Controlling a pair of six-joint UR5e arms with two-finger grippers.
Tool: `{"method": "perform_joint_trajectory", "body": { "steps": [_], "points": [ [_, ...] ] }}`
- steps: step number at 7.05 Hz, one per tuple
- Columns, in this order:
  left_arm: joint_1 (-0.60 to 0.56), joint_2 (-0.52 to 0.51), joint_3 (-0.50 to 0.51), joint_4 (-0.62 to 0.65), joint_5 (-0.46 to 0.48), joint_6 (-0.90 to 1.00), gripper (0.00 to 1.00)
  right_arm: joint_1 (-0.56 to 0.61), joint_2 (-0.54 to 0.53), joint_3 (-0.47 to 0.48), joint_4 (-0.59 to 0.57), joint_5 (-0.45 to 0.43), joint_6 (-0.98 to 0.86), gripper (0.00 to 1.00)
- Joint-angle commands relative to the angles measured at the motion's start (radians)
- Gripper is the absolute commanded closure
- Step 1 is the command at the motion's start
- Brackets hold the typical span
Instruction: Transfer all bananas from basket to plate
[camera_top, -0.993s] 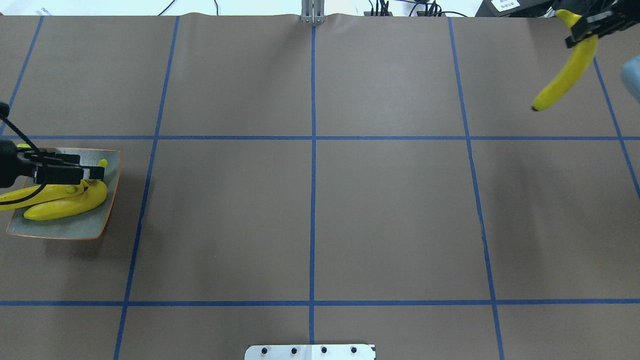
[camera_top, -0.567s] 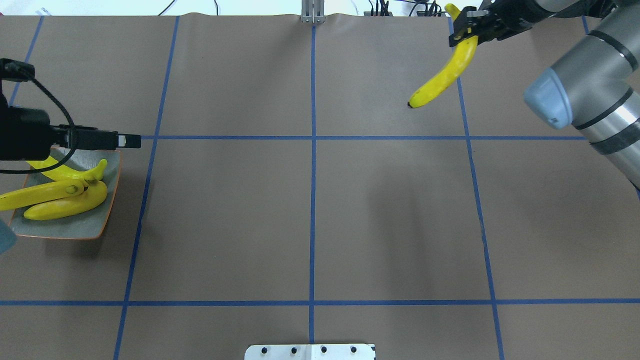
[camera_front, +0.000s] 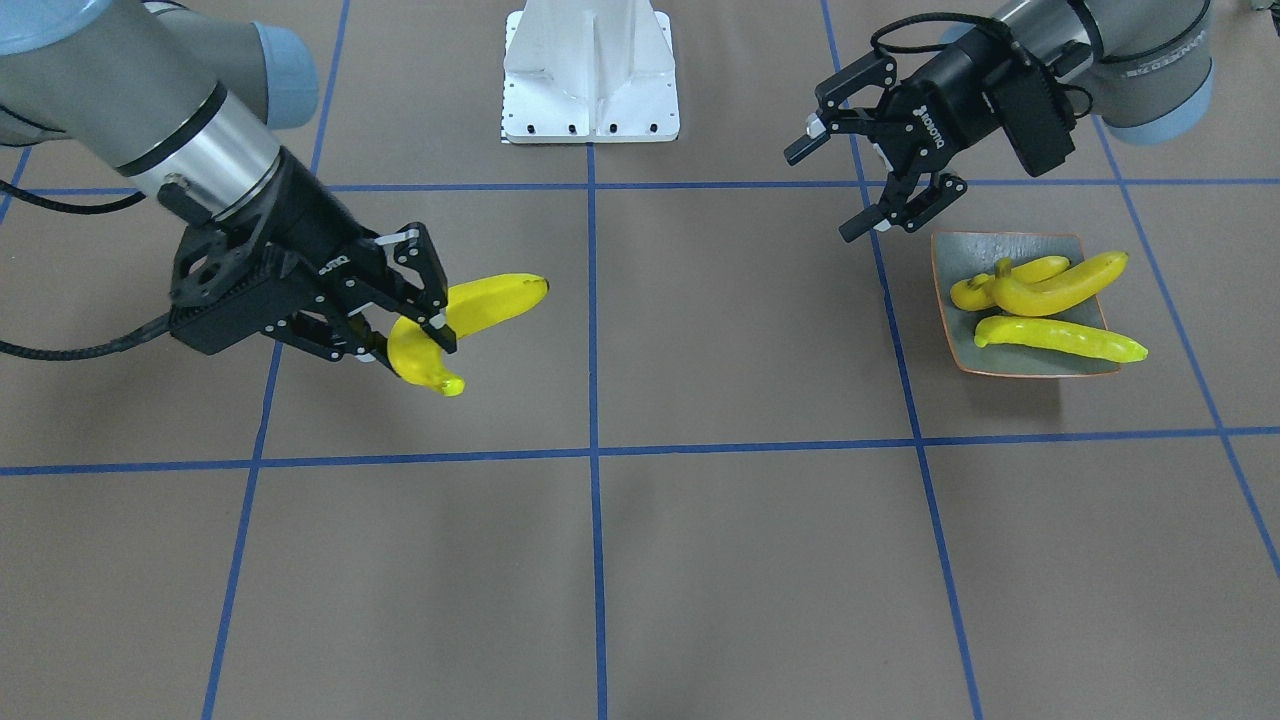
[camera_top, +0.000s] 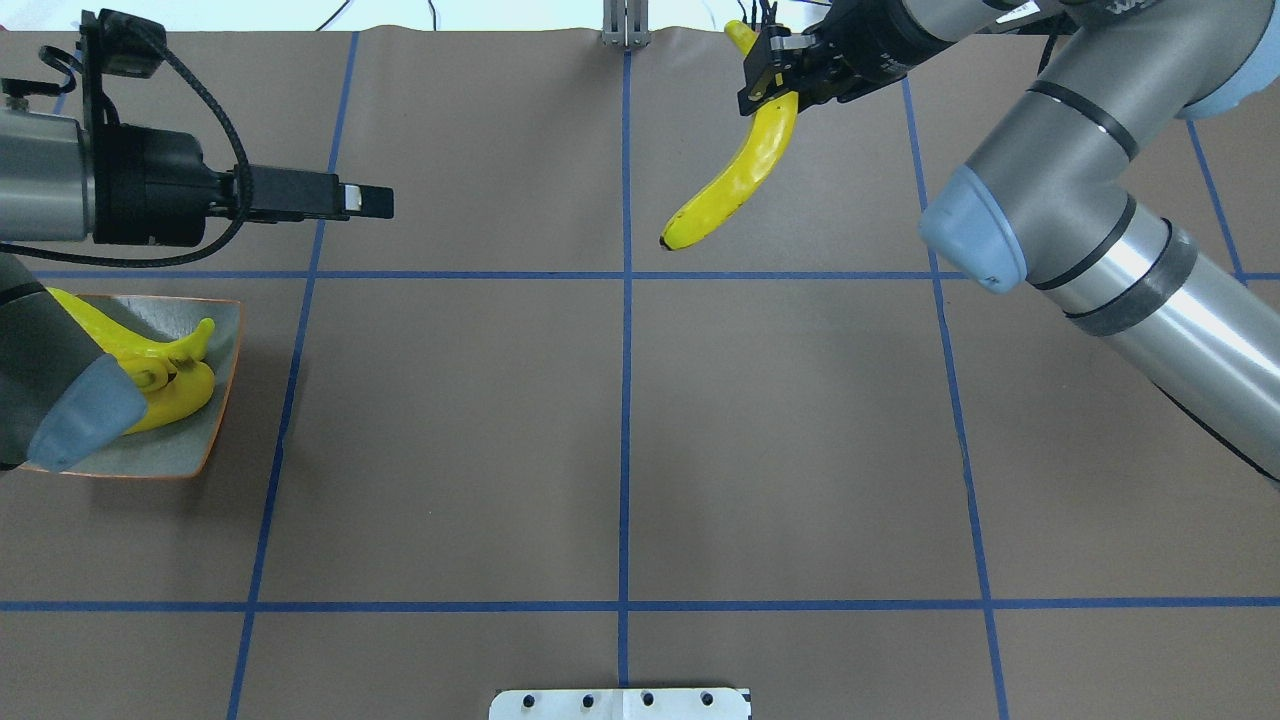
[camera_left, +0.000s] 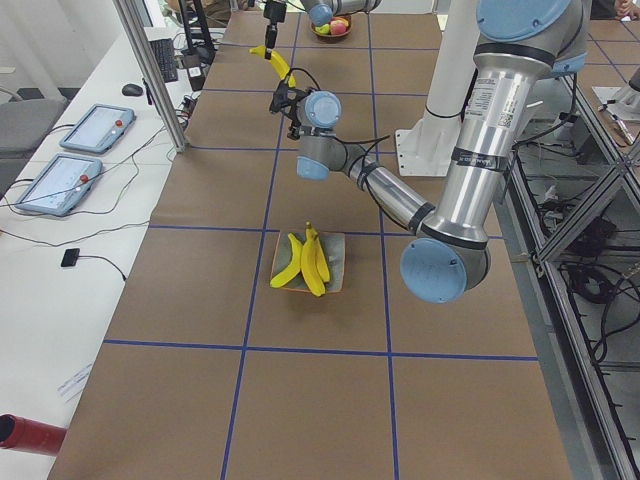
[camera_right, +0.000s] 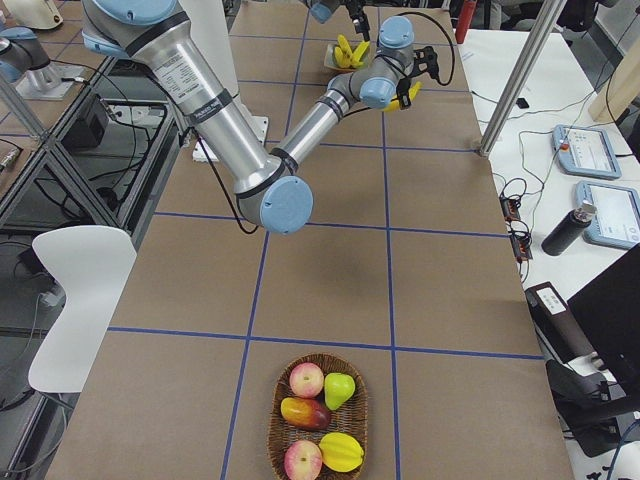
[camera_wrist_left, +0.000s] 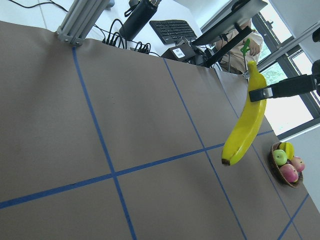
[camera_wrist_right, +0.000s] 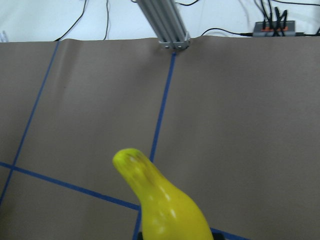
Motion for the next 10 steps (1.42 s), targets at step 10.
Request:
{"method": "perform_joint_trajectory", "body": {
  "steps": [10],
  "points": [
    [0.173,-0.134,0.025,-0.005,0.003,-0.004,0.31,-0.153,0.101,0.041,0.173,-0.012,0.107,1.0]
  ]
}}
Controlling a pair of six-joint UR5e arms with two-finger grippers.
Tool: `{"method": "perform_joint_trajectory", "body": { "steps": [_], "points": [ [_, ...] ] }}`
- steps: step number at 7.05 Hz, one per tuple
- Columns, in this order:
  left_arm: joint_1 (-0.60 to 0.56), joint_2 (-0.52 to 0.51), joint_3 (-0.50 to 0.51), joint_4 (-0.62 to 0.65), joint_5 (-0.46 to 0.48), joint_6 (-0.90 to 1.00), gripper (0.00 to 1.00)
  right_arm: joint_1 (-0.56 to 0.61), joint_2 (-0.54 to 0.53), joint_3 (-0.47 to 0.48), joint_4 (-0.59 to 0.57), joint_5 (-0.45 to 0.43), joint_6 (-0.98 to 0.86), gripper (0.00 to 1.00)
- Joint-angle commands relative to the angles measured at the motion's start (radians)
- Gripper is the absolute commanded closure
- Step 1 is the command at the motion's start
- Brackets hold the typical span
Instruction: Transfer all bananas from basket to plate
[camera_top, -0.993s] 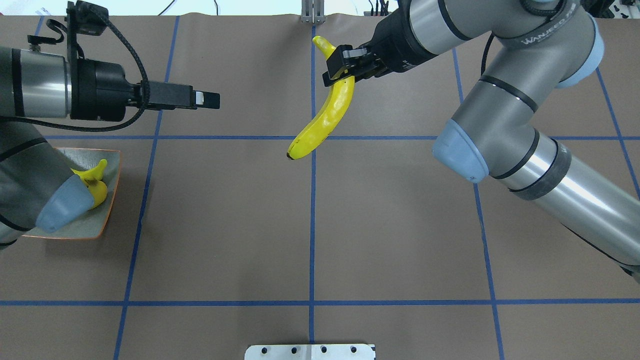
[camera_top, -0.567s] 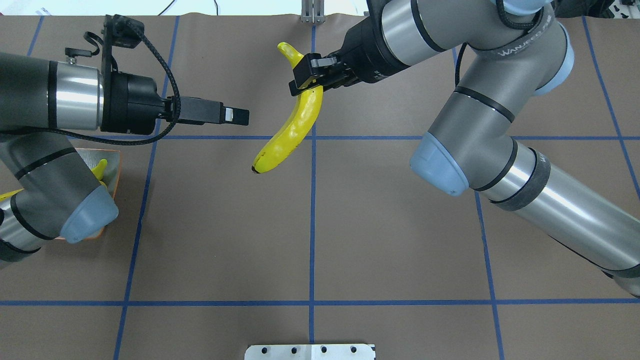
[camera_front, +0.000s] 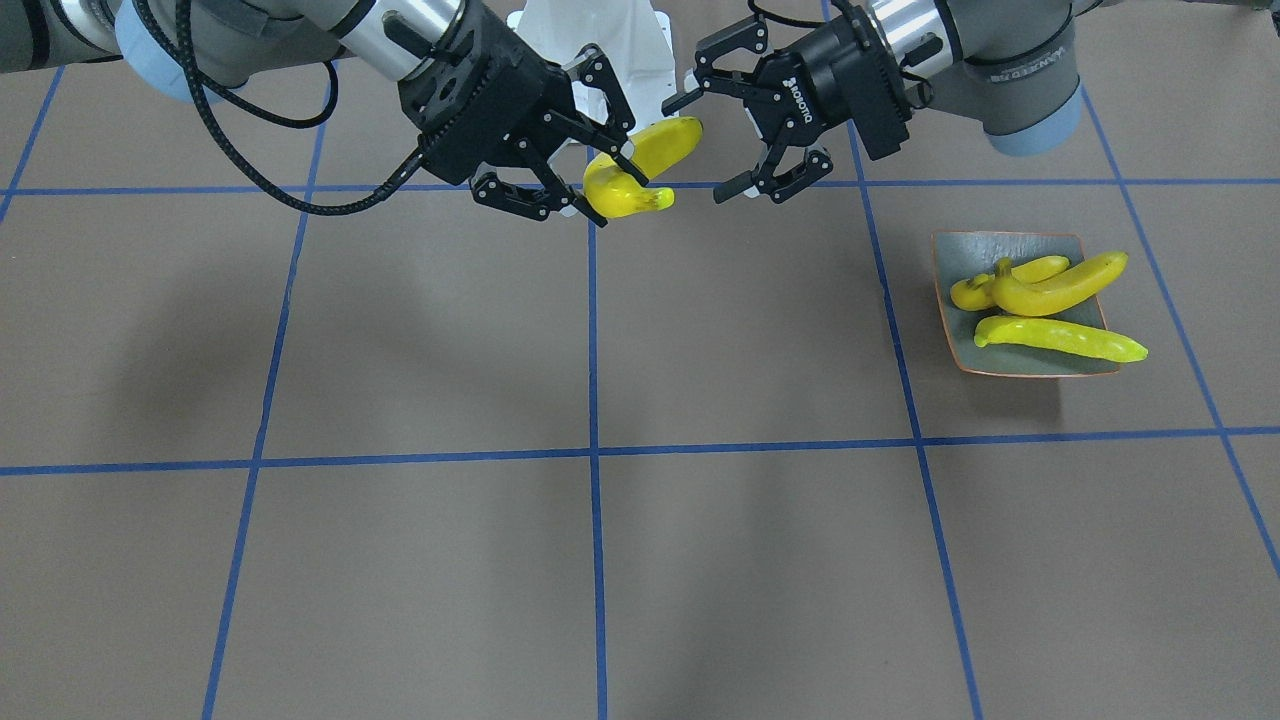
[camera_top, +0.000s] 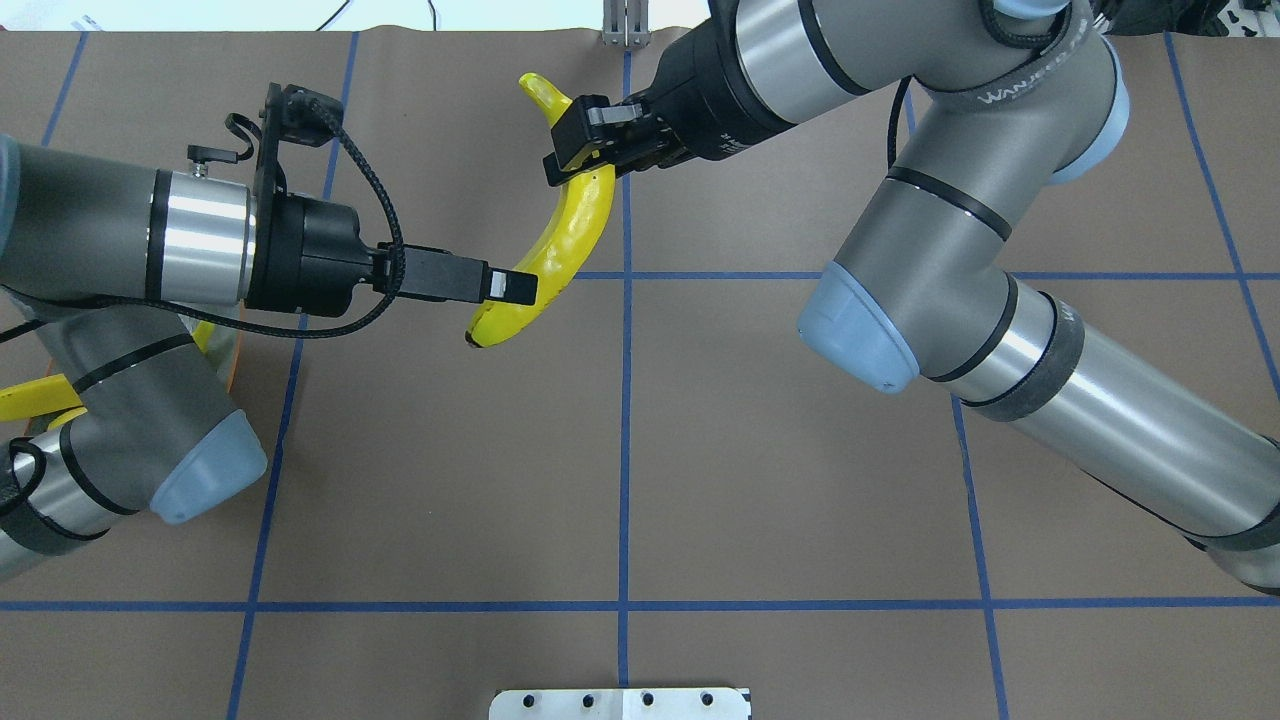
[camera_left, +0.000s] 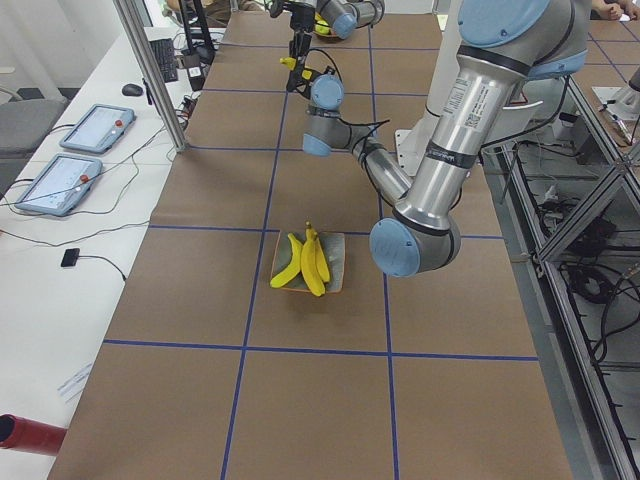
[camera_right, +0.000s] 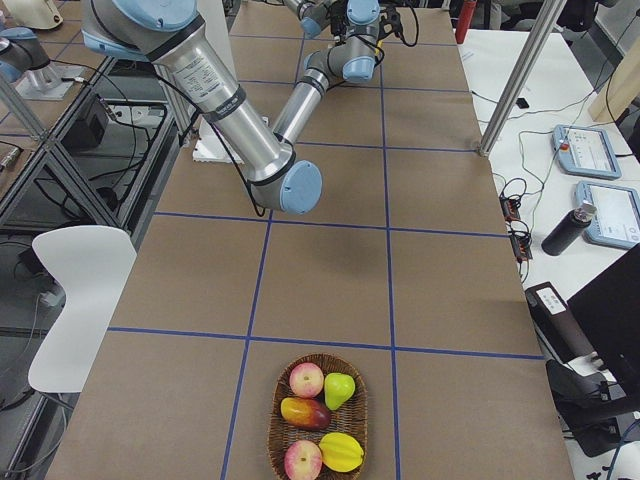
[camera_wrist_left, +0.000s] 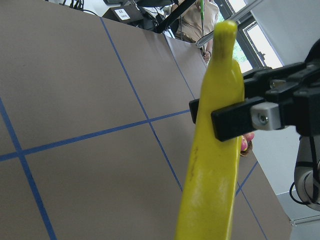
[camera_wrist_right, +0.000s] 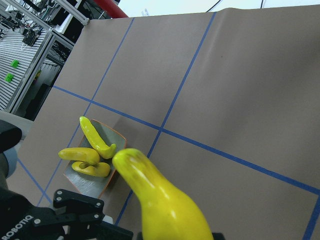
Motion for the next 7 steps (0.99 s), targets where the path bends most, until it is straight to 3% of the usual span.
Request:
{"method": "perform_joint_trajectory", "body": {
  "steps": [1,2,3,4,6,7],
  "points": [
    [0.013,-0.011,-0.005,0.0,0.0,-0.003,0.66,-0.005,0.0,-0.001,0.0,0.0,-0.001,1.0],
    [0.017,-0.01,-0.01,-0.001,-0.002,-0.007,1.0,-0.008,0.0,-0.001,0.0,0.0,-0.001,1.0],
    [0.017,-0.01,-0.014,-0.001,-0.003,-0.013,1.0,-0.008,0.0,-0.001,0.0,0.0,0.001,0.58],
    [0.017,-0.008,-0.019,-0.001,-0.005,-0.015,1.0,-0.008,0.0,0.001,0.0,-0.023,0.011,0.01],
    [0.012,0.023,-0.017,-0.005,-0.008,-0.013,1.0,0.013,-0.003,0.001,0.0,-0.029,0.068,0.0],
    [0.01,0.117,-0.062,-0.005,-0.011,-0.012,1.0,0.027,-0.009,0.001,-0.006,-0.029,0.074,0.0]
  ]
}}
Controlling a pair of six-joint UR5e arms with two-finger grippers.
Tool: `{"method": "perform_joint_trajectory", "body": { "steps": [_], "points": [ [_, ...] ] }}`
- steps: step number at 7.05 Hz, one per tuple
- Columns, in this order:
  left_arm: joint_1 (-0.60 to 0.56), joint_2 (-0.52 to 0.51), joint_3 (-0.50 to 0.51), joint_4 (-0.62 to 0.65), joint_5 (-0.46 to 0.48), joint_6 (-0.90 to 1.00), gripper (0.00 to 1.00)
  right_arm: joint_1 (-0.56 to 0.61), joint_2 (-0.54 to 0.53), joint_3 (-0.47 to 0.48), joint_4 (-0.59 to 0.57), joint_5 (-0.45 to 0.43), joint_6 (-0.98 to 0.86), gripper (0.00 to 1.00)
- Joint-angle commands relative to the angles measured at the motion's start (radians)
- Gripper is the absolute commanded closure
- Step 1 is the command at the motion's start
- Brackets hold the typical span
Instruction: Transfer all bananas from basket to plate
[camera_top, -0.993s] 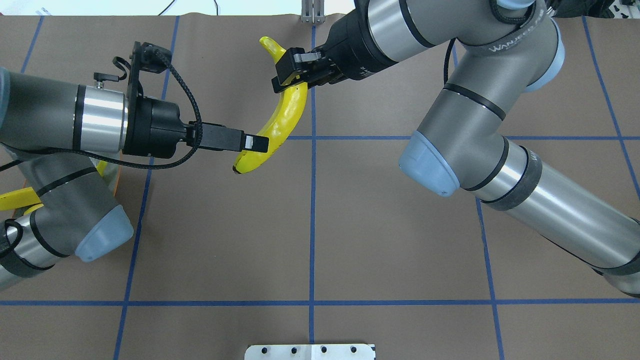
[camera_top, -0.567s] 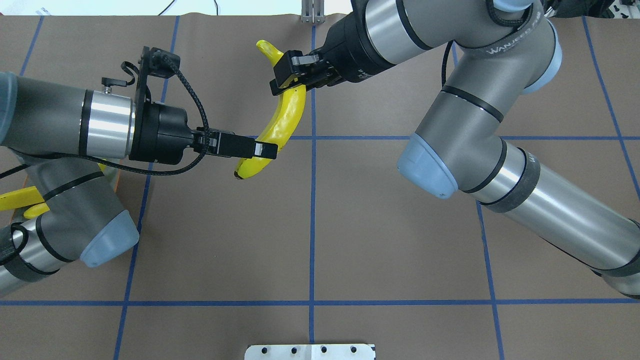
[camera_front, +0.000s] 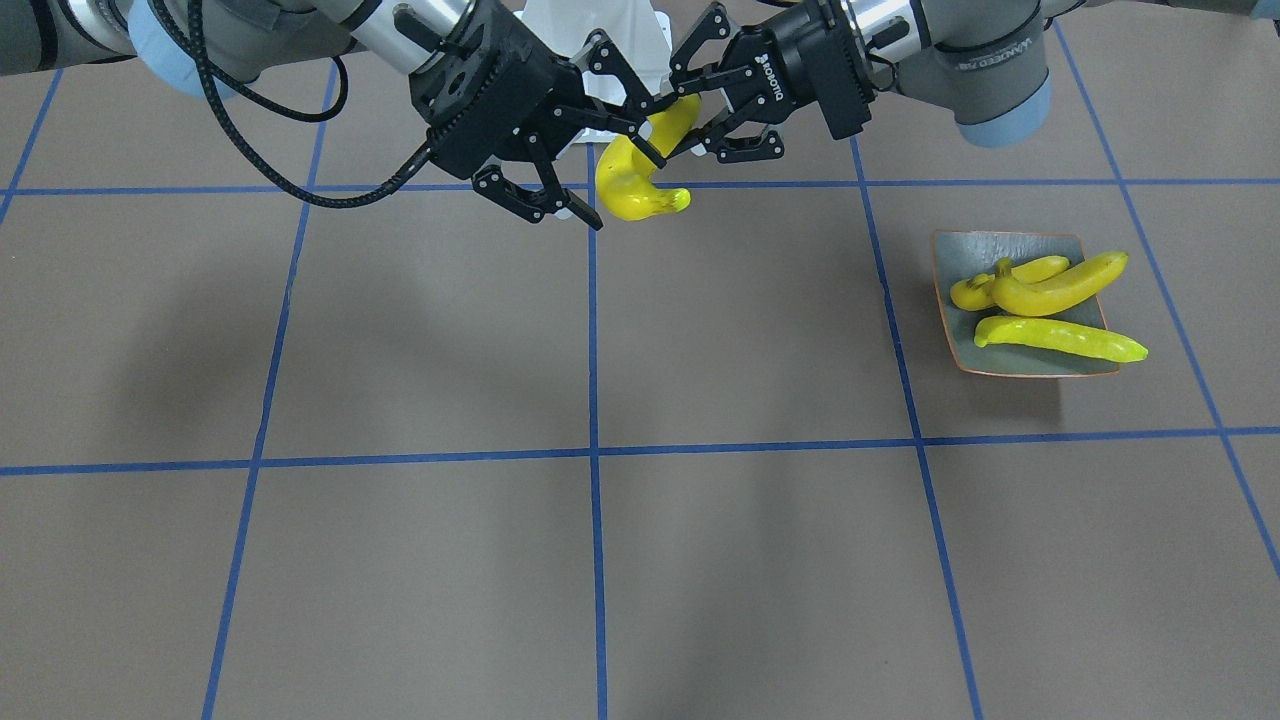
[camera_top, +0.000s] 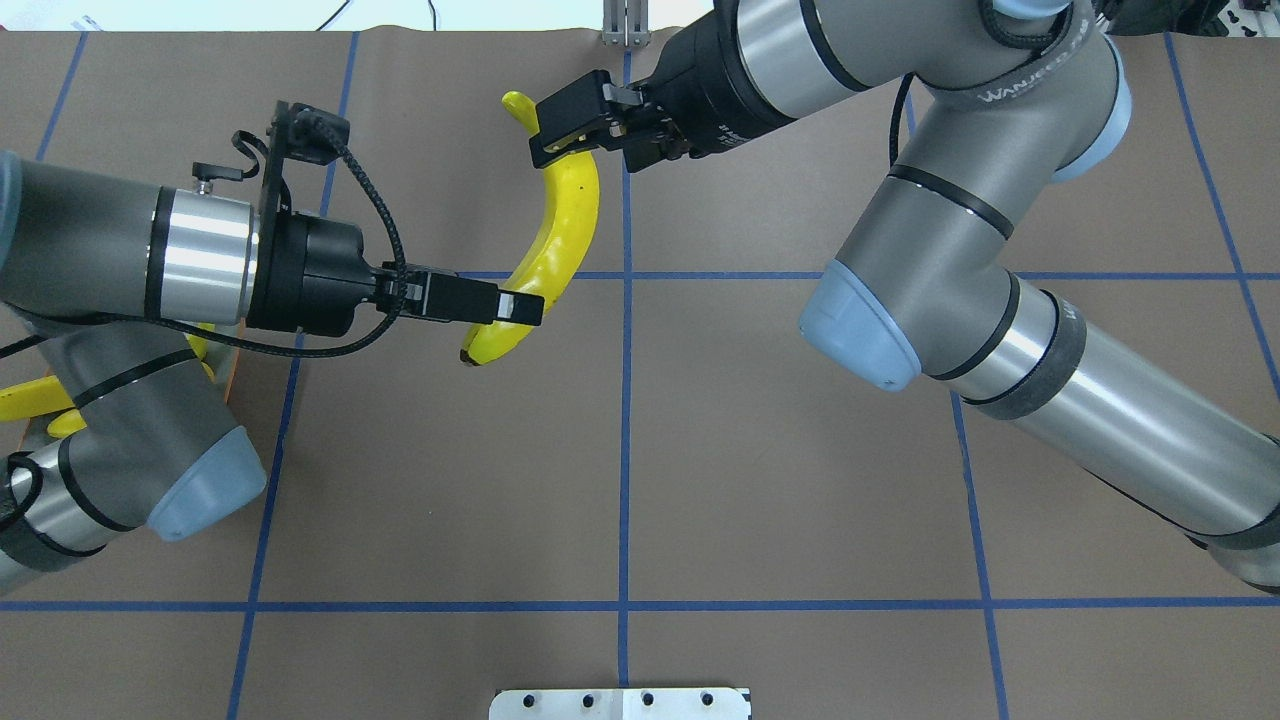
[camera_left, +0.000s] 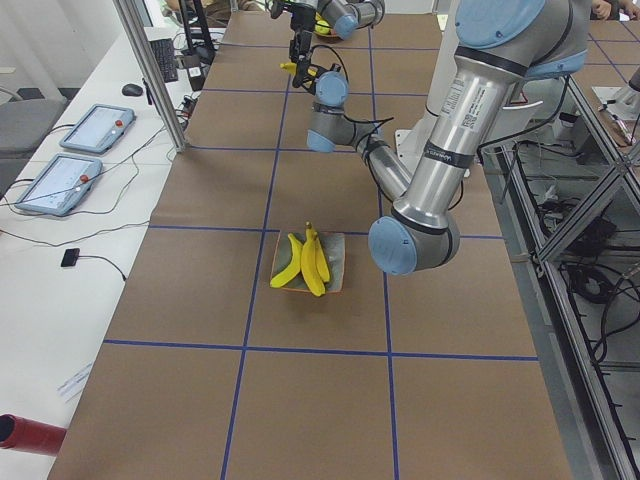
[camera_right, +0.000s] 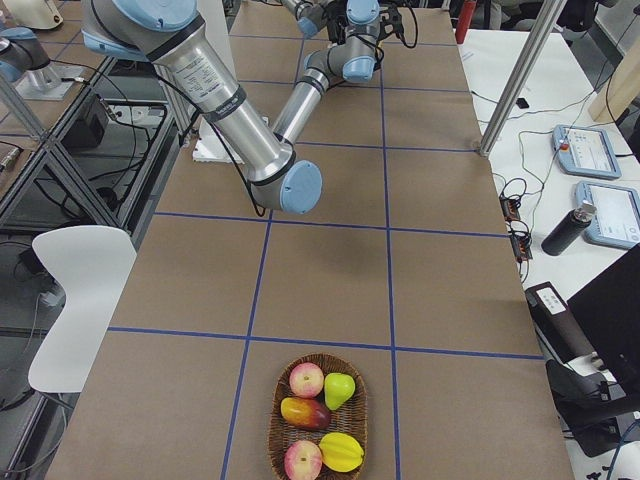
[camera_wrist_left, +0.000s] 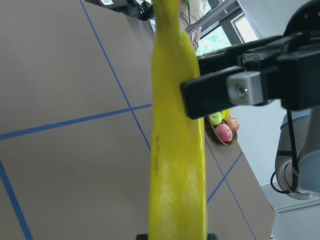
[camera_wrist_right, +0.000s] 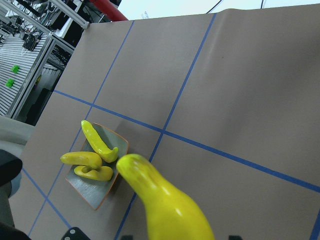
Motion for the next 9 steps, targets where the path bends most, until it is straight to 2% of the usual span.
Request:
{"method": "perform_joint_trajectory", "body": {
  "steps": [1,2,3,4,5,6,7,9],
  "points": [
    [-0.013,0.189,-0.082,-0.002,-0.005,0.009,1.0,0.045,-0.05,-0.001,-0.005,-0.003,0.0,0.0],
    [-0.066,0.266,-0.087,-0.01,-0.034,0.021,1.0,0.085,-0.101,-0.003,-0.002,-0.011,-0.012,0.0],
    [-0.161,0.329,-0.08,-0.008,-0.121,0.068,1.0,0.123,-0.132,-0.009,-0.014,-0.009,-0.034,0.0],
    [-0.258,0.409,-0.06,-0.007,-0.225,0.224,1.0,0.145,-0.19,-0.011,-0.021,-0.012,-0.082,0.0],
    [-0.335,0.455,0.007,-0.011,-0.308,0.491,1.0,0.16,-0.244,-0.011,-0.047,-0.012,-0.182,0.0],
    [-0.343,0.468,0.064,-0.011,-0.371,0.673,1.0,0.189,-0.284,-0.011,-0.06,-0.009,-0.242,0.0],
    [-0.341,0.482,0.078,-0.015,-0.363,0.738,1.0,0.223,-0.322,-0.009,-0.102,-0.009,-0.291,0.0],
    [-0.343,0.572,0.08,-0.021,-0.361,0.963,1.0,0.28,-0.42,-0.017,-0.139,-0.012,-0.553,0.0]
  ]
}}
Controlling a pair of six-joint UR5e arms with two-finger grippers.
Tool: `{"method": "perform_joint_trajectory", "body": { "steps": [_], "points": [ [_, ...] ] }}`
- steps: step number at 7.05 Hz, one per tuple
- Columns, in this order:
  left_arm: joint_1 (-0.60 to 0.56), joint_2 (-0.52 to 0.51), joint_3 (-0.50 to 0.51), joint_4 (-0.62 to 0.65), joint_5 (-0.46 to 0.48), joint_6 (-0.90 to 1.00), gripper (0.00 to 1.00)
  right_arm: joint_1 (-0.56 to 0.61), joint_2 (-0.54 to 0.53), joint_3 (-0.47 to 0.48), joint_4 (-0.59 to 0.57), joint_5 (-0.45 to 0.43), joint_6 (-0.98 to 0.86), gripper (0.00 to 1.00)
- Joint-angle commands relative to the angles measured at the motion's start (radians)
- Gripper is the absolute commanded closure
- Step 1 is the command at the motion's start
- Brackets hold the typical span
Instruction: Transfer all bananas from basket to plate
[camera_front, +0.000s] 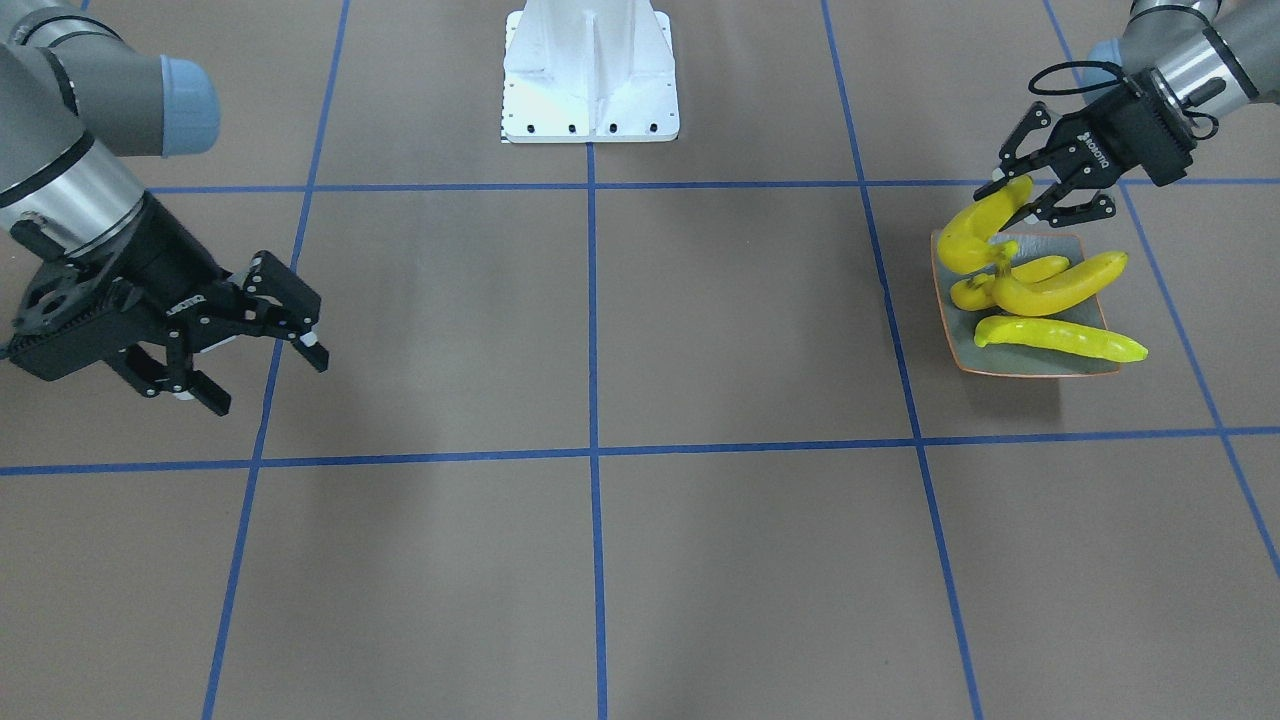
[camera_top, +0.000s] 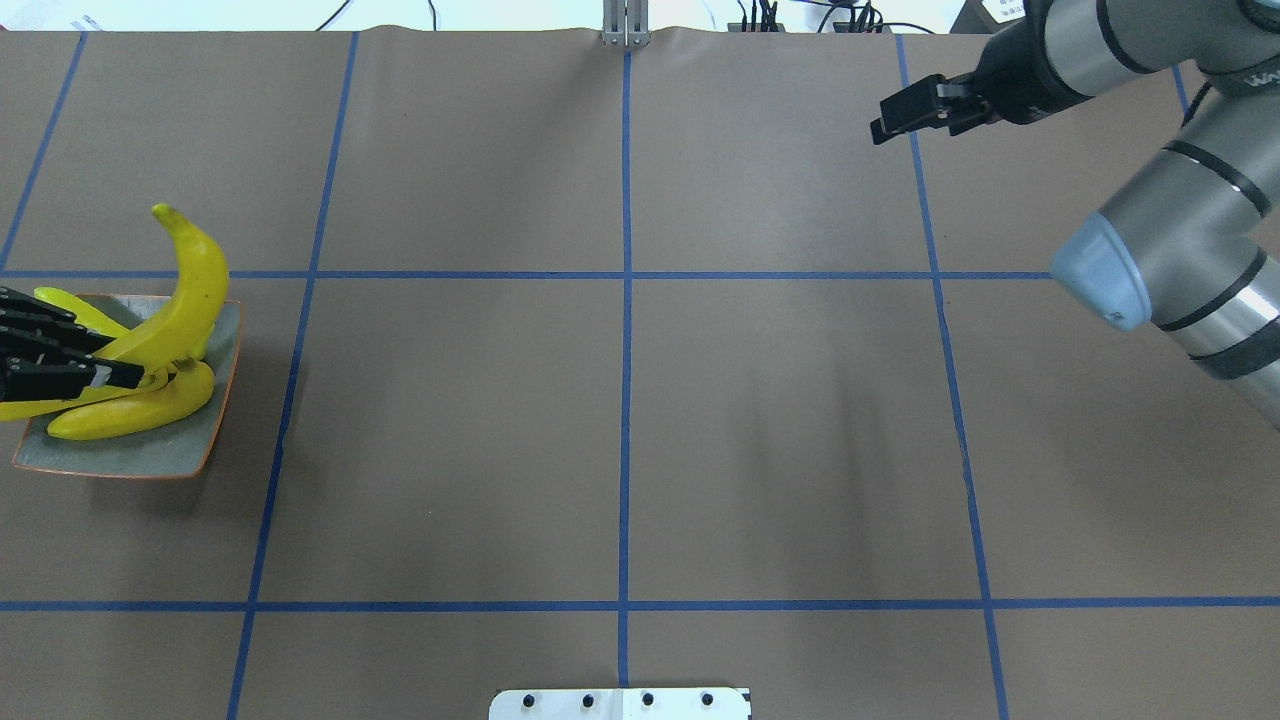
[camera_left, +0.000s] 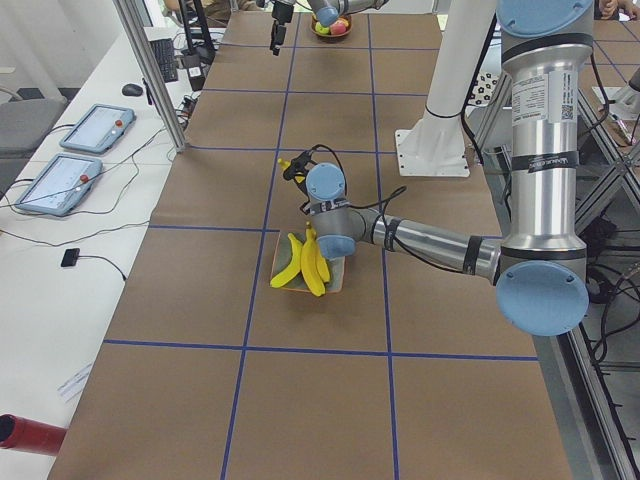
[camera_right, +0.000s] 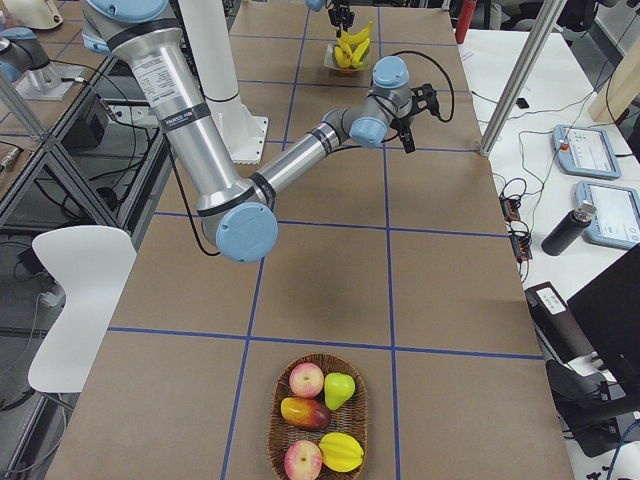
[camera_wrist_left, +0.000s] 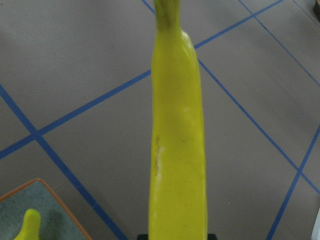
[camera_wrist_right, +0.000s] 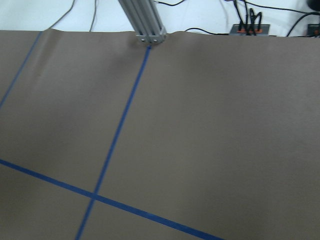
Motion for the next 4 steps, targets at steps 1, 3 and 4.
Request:
{"method": "perform_joint_trajectory", "body": {
  "steps": [1,3,4],
  "points": [
    [0.0,0.099,0.006,-0.004,0.0,0.253,1.0,0.051,-0.063,-0.022,-0.02,0.0,-0.17,0.0],
    [0.01,0.181,0.006,-0.002,0.006,0.43,1.0,0.055,-0.063,-0.023,-0.02,-0.005,-0.17,0.0],
    [0.042,0.188,0.027,-0.002,0.058,0.437,1.0,0.08,-0.078,-0.031,-0.018,0.001,-0.197,0.0]
  ]
}}
